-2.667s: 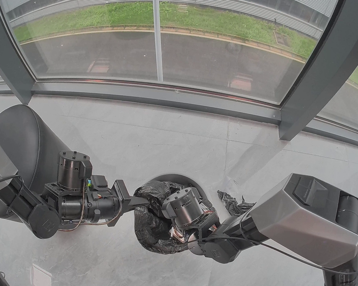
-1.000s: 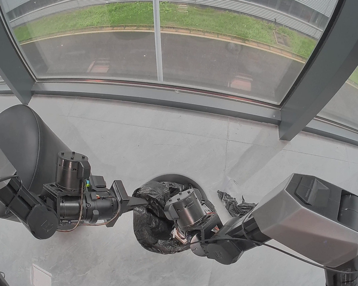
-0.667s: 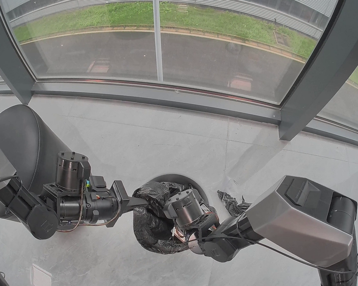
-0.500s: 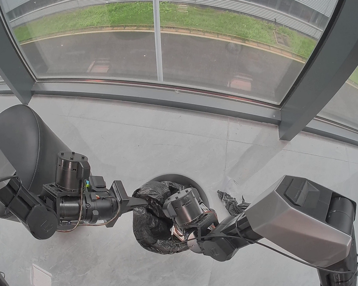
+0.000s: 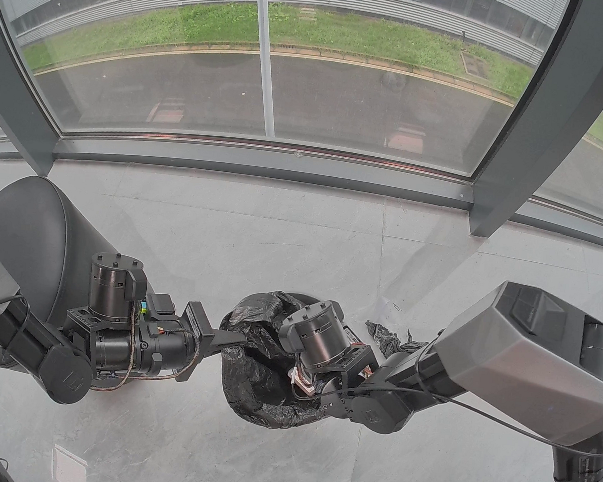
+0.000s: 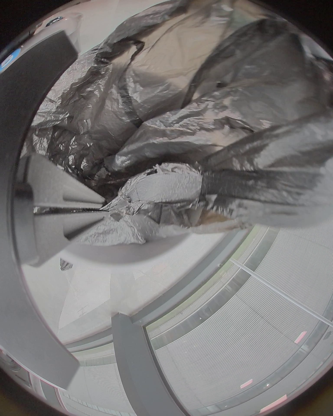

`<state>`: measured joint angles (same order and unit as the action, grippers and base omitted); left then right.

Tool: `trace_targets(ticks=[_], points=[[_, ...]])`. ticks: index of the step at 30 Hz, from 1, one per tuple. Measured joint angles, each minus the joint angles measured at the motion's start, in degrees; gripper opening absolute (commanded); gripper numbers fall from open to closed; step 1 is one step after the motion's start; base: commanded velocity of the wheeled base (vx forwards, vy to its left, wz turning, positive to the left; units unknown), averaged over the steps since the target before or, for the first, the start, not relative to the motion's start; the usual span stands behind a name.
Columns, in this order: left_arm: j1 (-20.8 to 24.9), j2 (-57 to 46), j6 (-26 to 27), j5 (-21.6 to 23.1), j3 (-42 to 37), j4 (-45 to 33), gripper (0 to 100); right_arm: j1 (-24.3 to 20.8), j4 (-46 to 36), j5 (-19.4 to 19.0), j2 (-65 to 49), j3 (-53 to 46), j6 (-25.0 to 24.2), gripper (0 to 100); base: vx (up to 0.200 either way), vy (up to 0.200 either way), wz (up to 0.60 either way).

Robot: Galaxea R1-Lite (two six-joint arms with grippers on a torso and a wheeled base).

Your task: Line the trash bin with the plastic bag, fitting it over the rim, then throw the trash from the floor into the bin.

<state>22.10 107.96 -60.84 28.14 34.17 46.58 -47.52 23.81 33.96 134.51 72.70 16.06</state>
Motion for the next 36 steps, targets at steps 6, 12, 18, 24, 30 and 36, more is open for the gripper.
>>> trace_targets(ticks=[6,12,18,24,30,36], points=[[-0.1,0.3,1.8,-8.3,-0.6,0.0,0,0.0,0.1,0.6,-4.1,-2.4,-0.6,0,0.0,0.0,0.0],[0.1,1.8,9.5,-18.8,-1.2,0.0,0,0.7,0.1,1.3,-7.4,-5.4,-3.1,0,0.0,0.0,0.0],[0.8,2.3,12.5,-21.3,-1.5,0.4,0,3.4,0.4,1.8,-8.8,-6.2,-7.7,0,0.0,0.0,0.0],[0.9,3.0,12.6,-20.0,-1.3,4.0,0,5.7,6.1,1.2,-8.9,-6.2,-8.2,0,0.0,0.0,0.0],[0.6,4.6,14.5,-16.9,-1.0,7.9,0,7.8,12.9,-4.8,-7.6,-6.4,-8.2,0,0.0,0.0,0.0],[-0.4,7.6,16.6,-16.1,0.7,8.7,0,9.6,17.2,-8.5,-5.1,-6.2,-8.2,0,0.0,0.0,0.0]])
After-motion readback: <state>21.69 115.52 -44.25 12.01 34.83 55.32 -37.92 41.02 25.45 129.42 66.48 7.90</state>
